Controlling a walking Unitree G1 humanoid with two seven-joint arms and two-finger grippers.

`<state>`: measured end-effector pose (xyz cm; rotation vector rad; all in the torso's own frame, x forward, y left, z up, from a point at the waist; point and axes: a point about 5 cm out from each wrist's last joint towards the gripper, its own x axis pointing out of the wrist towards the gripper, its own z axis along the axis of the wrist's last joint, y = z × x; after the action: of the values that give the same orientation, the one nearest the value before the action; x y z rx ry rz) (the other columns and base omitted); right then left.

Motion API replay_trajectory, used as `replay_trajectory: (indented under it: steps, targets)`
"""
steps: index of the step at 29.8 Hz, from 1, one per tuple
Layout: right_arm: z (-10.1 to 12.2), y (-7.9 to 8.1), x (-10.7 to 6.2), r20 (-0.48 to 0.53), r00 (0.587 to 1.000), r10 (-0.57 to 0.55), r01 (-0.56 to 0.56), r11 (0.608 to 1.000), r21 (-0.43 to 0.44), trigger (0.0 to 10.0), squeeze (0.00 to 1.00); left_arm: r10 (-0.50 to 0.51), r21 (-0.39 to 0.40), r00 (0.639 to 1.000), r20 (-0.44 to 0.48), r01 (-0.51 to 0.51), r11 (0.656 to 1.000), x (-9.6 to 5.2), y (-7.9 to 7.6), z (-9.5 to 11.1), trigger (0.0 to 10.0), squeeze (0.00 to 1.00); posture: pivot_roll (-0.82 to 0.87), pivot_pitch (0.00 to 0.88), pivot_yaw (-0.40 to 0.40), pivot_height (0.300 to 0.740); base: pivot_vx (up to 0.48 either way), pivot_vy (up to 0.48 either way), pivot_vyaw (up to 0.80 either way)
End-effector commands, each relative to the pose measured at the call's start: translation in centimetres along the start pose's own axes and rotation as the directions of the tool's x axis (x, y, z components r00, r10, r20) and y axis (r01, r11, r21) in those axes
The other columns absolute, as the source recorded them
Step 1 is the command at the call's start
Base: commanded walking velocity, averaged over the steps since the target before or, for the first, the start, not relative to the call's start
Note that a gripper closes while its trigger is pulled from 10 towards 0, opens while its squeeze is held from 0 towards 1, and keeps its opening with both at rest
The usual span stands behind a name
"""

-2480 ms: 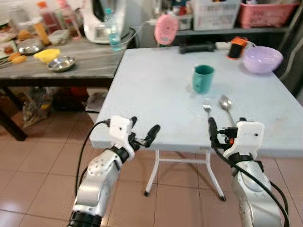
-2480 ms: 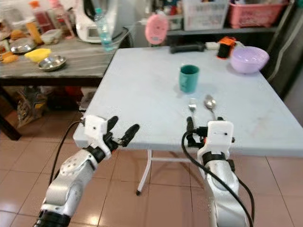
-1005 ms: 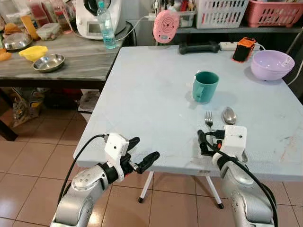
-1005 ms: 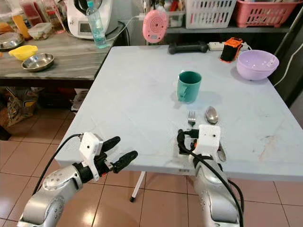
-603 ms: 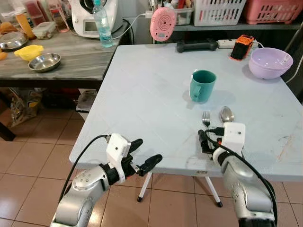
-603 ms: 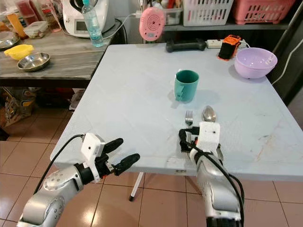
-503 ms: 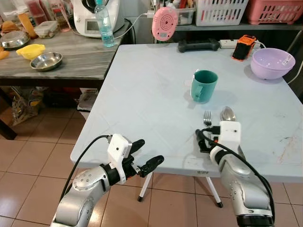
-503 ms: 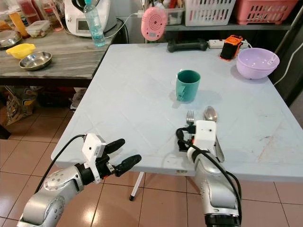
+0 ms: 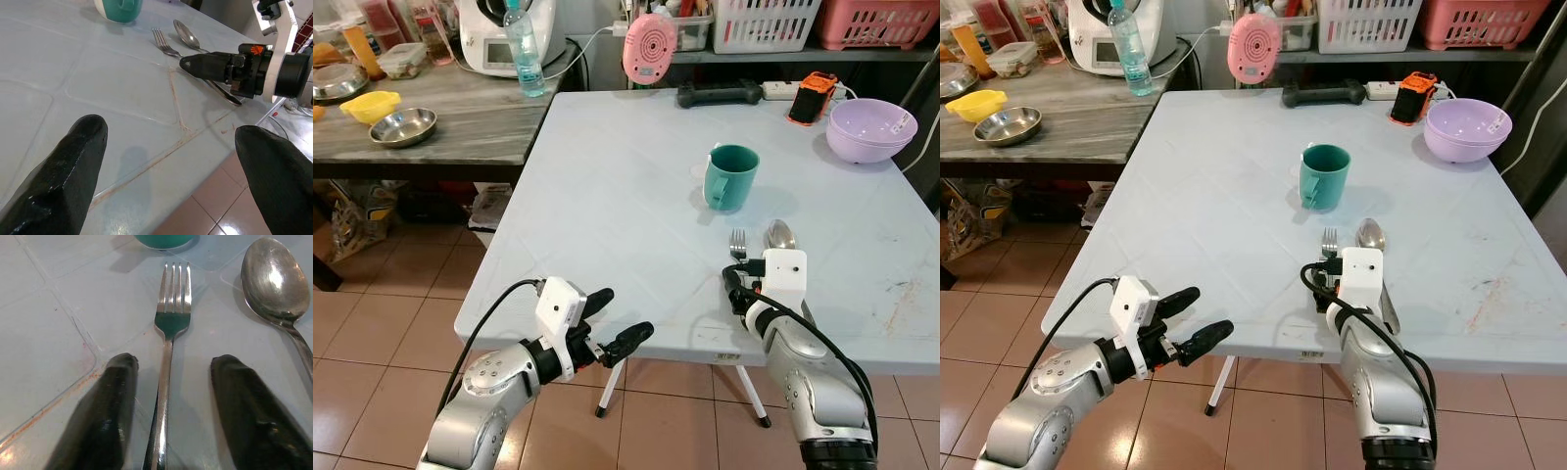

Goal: Setting the table

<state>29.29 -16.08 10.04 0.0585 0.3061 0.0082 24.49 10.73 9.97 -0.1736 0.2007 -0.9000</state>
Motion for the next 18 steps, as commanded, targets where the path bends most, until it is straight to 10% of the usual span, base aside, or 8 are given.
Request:
replay_trajectory:
  steps: [1,18]
  targets:
    - [-2.11,1.40,-0.26,-0.104,0.993,0.060,-0.058,0.998,0.019,0.0,0.00,-0.029,0.009,1.000,0.002,0.029,1.000,-0.09,-0.31,0.29,10.0,0.00,-0.10,0.088,0.064,0.740,0.000,0.000,0.00]
    - [-3.07,1.38,-0.68,-0.140,0.988,0.057,-0.052,0.998,0.039,0.0,0.00,-0.089,-0.002,0.996,-0.016,0.089,0.996,0.34,-0.57,-0.06,10.0,0.00,-0.10,0.082,0.067,0.740,0.000,0.000,0.00]
